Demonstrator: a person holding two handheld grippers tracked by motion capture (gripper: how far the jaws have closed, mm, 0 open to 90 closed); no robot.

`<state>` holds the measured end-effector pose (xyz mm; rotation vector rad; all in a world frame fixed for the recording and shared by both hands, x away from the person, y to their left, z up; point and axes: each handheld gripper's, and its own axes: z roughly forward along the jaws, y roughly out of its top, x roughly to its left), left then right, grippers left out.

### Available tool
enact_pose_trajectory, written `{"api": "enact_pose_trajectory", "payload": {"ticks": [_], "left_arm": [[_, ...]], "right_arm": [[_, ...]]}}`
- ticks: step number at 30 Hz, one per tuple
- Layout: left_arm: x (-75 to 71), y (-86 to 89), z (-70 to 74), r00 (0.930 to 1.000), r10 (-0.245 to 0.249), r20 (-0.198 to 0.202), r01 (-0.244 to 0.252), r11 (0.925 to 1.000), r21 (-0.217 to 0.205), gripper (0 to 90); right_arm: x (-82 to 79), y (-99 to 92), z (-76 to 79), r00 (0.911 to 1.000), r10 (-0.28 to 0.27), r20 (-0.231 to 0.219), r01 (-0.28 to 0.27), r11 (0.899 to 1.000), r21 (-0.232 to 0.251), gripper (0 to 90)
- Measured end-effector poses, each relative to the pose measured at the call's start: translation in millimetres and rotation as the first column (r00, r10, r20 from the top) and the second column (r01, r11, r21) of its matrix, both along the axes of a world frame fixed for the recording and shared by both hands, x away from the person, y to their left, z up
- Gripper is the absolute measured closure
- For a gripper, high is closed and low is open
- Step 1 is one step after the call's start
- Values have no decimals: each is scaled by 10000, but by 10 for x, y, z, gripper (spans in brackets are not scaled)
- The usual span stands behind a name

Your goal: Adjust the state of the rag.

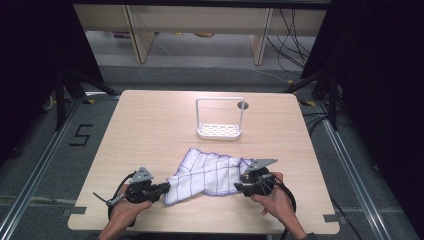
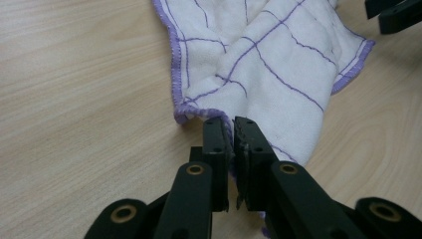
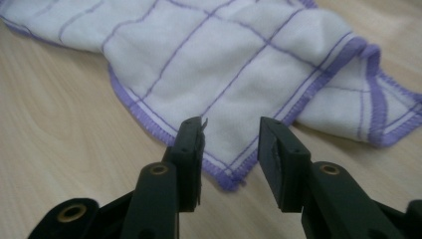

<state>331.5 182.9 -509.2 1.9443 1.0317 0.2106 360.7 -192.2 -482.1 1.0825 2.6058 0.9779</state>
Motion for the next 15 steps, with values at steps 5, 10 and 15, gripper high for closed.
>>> {"api": "enact_pose_trajectory", "payload": {"ticks": [5,10,15], "left_arm": [[-14,11,15,10000,-57,42,58,10000,-50,838],[-41,0,37,10000,-70,47,71,9998,-160,846],[-146,-18,81,9994,-334,125,337,9991,-275,855]], "right_arm": [[59,57,-157,9998,182,-41,-184,9990,-405,790],[-19,45,-94,9997,244,58,-235,9926,-1190,892],[-246,-113,155,9940,835,703,-770,9930,-898,893]]}}
